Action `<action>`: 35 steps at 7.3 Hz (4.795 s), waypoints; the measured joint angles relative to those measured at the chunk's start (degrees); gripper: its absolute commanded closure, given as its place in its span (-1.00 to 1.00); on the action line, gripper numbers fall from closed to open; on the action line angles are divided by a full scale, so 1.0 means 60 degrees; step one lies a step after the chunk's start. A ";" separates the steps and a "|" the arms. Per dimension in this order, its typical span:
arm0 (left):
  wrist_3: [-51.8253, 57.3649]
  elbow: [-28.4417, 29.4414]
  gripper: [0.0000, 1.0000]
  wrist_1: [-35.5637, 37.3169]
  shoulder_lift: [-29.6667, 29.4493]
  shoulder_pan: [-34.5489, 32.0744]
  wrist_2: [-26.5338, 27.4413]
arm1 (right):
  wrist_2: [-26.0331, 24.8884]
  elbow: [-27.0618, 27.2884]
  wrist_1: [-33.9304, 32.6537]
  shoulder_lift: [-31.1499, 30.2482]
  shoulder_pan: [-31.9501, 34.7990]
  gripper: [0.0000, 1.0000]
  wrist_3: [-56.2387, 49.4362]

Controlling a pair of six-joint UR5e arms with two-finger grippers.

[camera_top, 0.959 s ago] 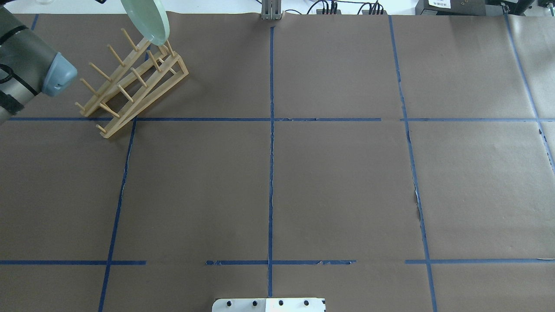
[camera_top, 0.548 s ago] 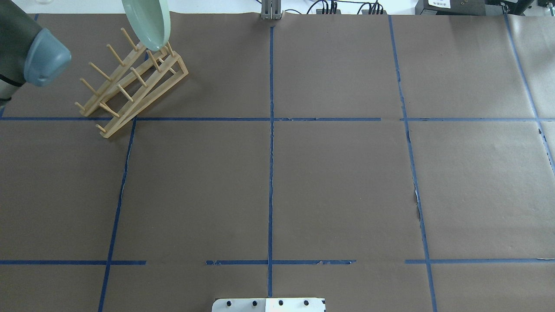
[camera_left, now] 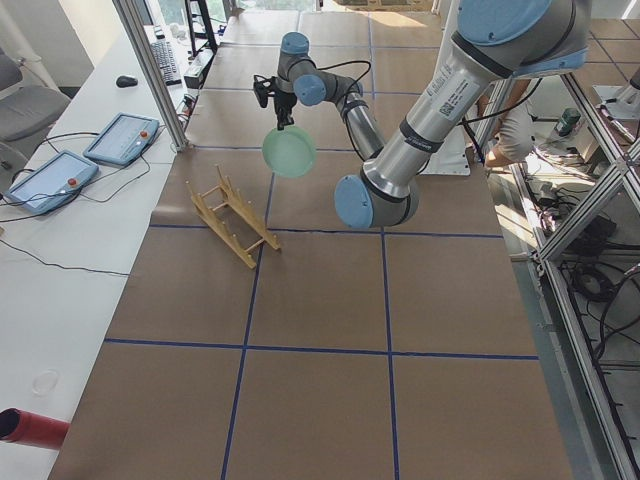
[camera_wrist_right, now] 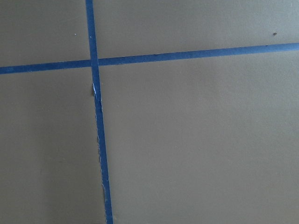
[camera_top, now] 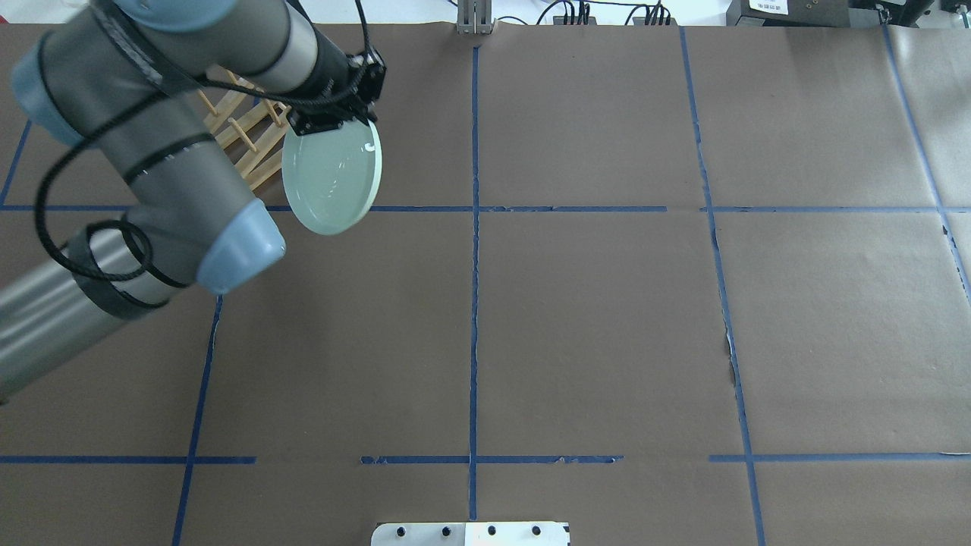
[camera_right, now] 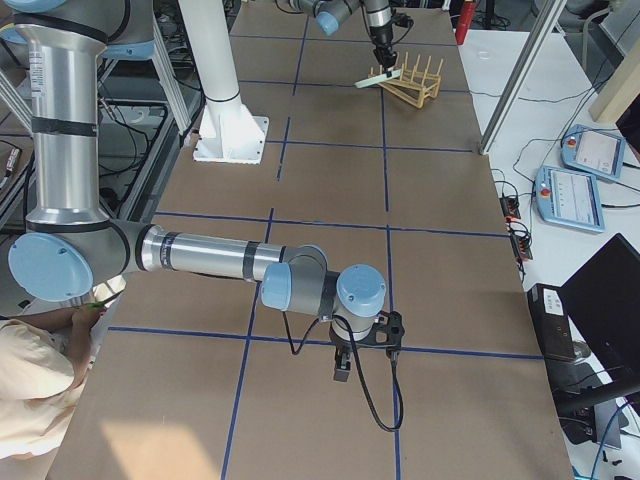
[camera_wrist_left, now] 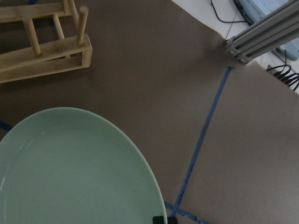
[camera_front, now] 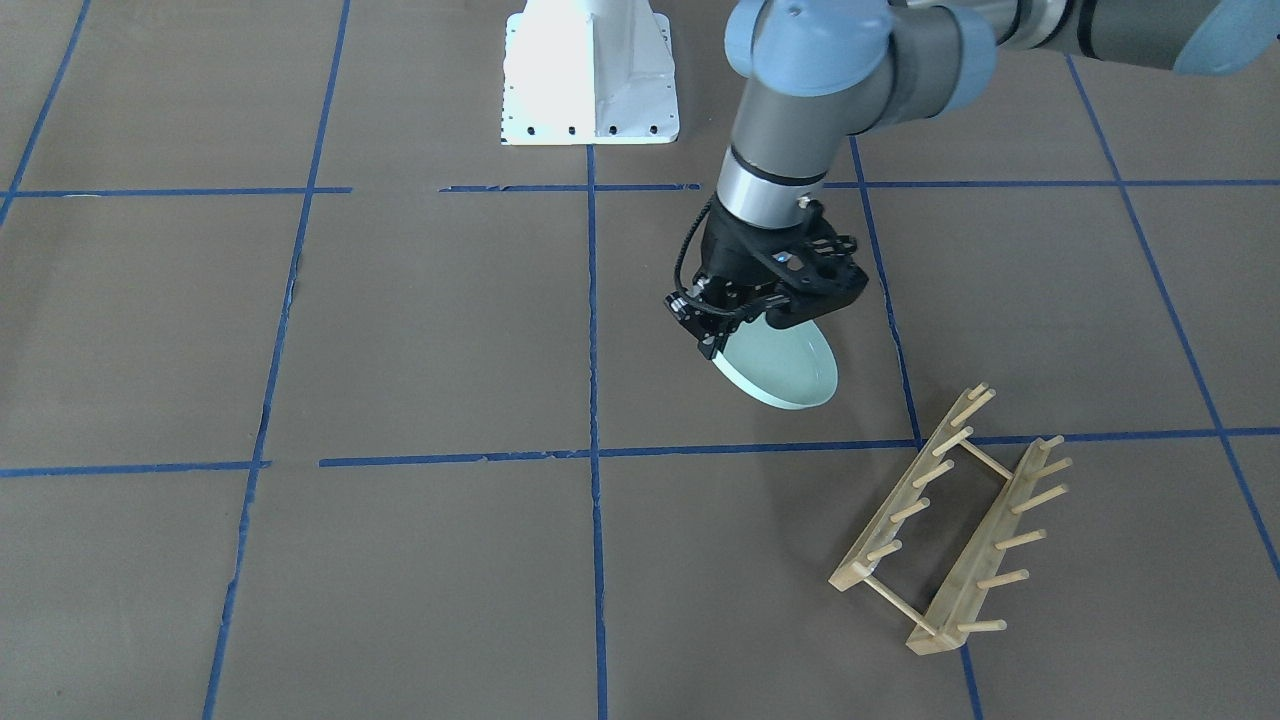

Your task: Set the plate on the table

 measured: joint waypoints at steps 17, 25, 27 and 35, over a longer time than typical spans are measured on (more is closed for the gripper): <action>1.2563 -0.0175 -1.00 -0.2223 0.5120 -0.5362 -0.3045 | 0.0000 -0.0010 -0.0001 0.0000 0.0000 -1.00 0.0000; 1.6115 0.0873 -1.00 -0.2163 0.7724 -0.9231 -0.4401 | 0.0000 -0.0006 0.0000 0.0000 0.0000 -1.00 0.0000; 1.6088 0.1037 -1.00 -0.1462 0.7700 -0.9237 -0.4483 | 0.0000 -0.0010 0.0000 0.0000 0.0000 -1.00 0.0000; 1.6162 0.0422 -1.00 -0.1576 0.7699 -0.9245 -0.4446 | 0.0000 -0.0013 0.0000 -0.0001 0.0000 -1.00 0.0000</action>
